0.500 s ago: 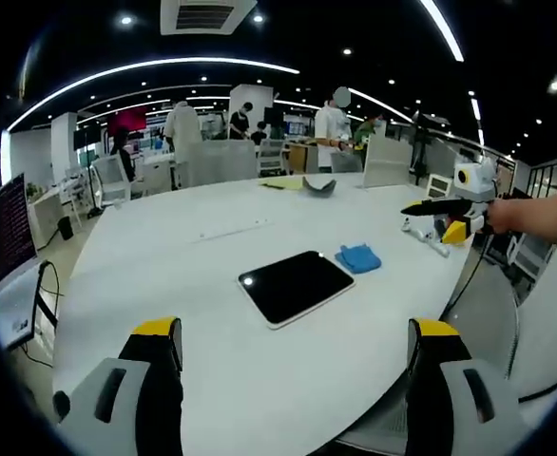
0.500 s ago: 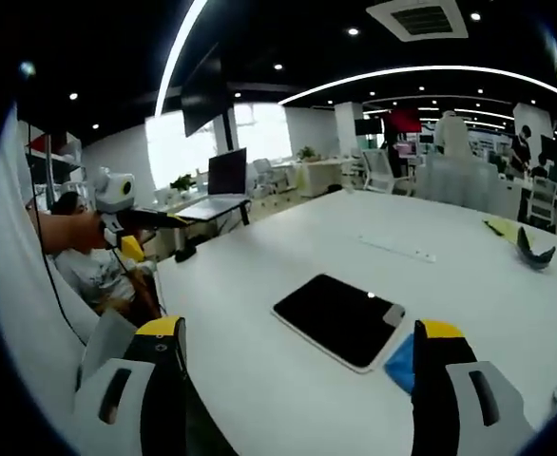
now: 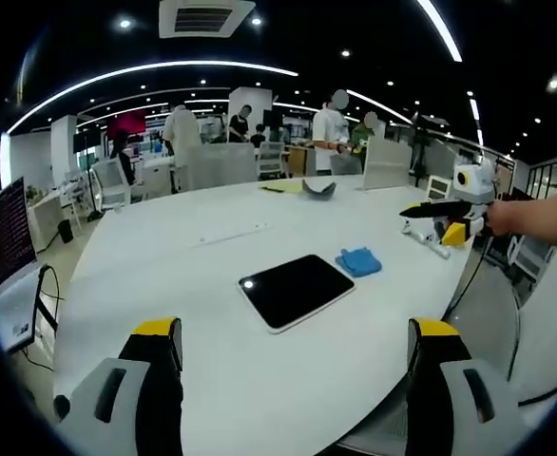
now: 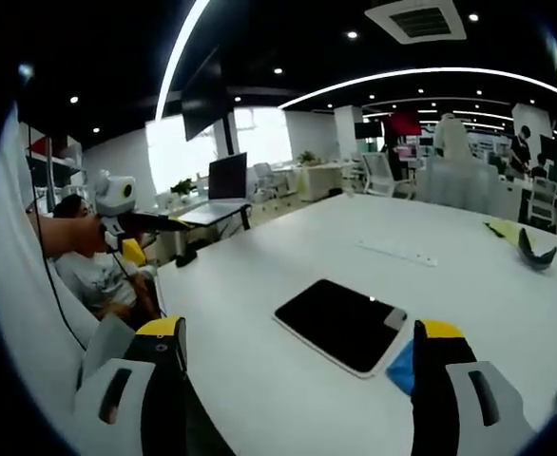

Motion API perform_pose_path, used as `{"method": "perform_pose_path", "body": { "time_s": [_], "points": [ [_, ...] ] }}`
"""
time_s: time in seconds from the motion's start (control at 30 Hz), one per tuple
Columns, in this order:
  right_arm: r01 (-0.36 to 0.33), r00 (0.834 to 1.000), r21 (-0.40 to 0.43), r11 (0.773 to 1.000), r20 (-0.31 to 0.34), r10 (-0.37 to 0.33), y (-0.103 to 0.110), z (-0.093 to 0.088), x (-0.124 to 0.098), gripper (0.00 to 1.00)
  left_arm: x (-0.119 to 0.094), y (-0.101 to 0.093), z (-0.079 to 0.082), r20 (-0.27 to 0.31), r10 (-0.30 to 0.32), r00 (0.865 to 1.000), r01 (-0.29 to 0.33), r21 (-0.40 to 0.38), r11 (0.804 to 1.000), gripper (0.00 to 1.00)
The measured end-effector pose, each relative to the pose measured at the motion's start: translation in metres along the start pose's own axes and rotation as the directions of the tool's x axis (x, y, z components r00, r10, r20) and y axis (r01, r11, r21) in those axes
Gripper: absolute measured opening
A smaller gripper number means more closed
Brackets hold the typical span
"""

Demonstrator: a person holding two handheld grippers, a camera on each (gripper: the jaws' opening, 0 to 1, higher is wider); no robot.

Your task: Wipe the mirror surface with the cleaning cloth until all visible marks leave the cleaned area.

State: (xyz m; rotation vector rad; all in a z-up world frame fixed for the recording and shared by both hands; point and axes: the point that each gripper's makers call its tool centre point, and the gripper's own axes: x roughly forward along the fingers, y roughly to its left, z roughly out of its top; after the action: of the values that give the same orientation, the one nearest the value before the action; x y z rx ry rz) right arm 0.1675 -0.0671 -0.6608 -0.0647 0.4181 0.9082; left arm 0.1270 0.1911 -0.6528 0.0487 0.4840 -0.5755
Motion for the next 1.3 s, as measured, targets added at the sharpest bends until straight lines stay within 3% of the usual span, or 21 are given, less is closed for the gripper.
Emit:
{"method": "perform_pose_path", "body": {
  "time_s": [0.4,0.8,0.93,1.07,1.3],
  "points": [
    [0.000,1.000,0.019,1.000,0.006,0.000,-0.002,-0.004,-0.004,0.98,-0.001,0.000,0.000,0.001,-0.002,1.000,0.002,-0.003,1.000,1.00],
    [0.018,0.999,0.078,0.997,0.041,-0.021,-0.012,0.004,-0.009,0.99,-0.002,0.000,0.002,0.012,0.007,1.000,-0.007,-0.005,1.000,1.00],
    [0.014,0.999,0.066,0.998,0.041,-0.017,-0.009,0.006,-0.007,1.00,-0.001,-0.001,0.005,0.018,0.013,1.000,-0.014,0.011,1.000,1.00],
    [0.051,0.996,0.050,0.997,0.073,-0.055,-0.013,0.013,-0.007,1.00,-0.002,0.000,0.006,0.022,0.015,1.000,-0.016,0.016,1.000,1.00],
    [0.035,0.997,0.070,0.997,0.072,-0.040,-0.010,0.012,-0.008,1.00,-0.006,0.002,0.007,0.026,0.025,0.999,-0.025,0.009,1.000,1.00]
  ]
}}
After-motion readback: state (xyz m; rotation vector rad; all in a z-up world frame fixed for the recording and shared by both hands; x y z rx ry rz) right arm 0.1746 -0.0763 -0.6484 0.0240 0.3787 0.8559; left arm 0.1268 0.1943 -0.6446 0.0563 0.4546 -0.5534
